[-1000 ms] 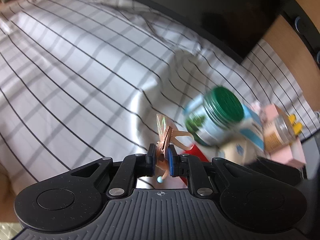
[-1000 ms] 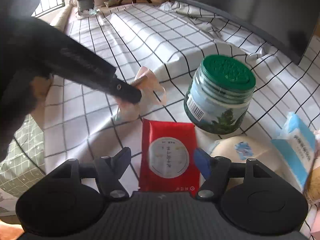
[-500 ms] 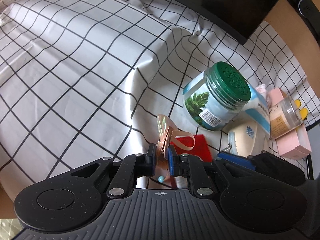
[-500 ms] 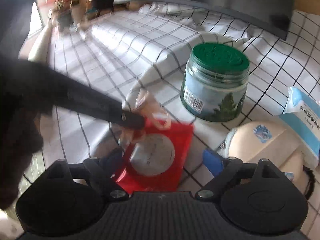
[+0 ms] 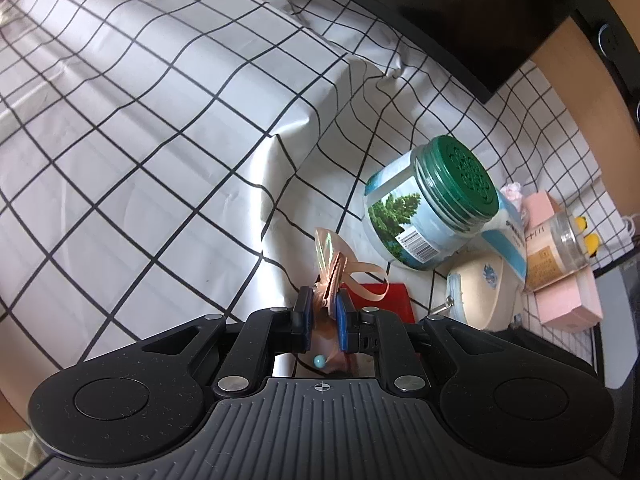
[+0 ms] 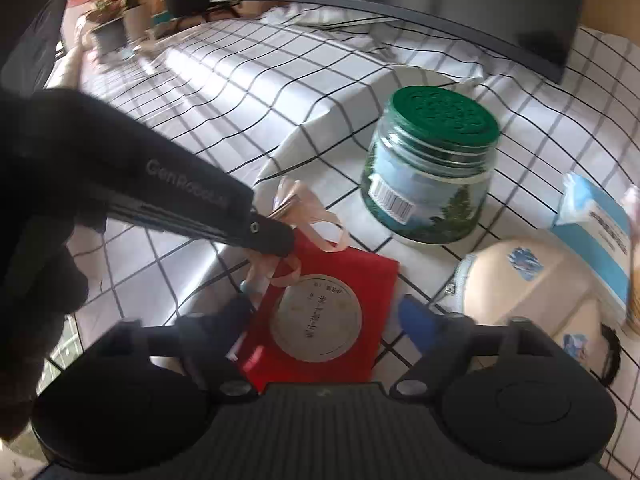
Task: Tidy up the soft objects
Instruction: 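Close the right tool on the red packet and lift it, then carry the hair clip and red packet over the pink box with both tools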
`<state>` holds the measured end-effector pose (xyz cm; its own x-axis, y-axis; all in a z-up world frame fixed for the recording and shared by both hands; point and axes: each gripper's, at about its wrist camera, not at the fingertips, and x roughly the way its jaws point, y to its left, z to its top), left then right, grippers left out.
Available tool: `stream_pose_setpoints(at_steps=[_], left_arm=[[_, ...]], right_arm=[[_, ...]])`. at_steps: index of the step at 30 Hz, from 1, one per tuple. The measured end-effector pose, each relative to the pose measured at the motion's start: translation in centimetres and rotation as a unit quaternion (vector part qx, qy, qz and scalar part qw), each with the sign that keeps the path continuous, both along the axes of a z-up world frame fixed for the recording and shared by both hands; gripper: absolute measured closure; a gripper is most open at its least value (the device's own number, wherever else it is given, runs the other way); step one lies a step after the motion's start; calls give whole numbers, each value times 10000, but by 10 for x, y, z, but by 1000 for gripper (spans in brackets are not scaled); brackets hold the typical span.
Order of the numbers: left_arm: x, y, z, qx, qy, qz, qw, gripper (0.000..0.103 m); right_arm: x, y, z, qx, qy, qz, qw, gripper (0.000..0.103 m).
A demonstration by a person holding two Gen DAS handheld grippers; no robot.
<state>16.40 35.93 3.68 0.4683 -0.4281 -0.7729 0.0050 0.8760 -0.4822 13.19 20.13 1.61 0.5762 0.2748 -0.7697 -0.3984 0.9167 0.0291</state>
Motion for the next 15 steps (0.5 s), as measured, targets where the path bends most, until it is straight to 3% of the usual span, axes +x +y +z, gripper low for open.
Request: stream_pose_setpoints(at_steps=[1, 3, 5, 11, 15], left_arm=[[0, 0, 0, -18, 16, 24, 10000, 88], [-1, 2, 2, 13, 7, 66, 10000, 88], [-2, 4, 7, 49, -75, 107, 9999, 88], [2, 13, 24, 202, -288, 338, 9988, 88], [7, 18, 39, 471, -356, 547, 9968, 88]], right_arm=[[2, -1, 1, 11, 53, -4, 10000, 35], [5, -4, 3, -20, 96, -1, 10000, 49], [6, -6, 6, -68, 211, 26, 9997, 52], [-2, -15, 20, -66, 276, 96, 9996, 53], [-8, -21, 57, 36, 63, 269, 9996, 53]])
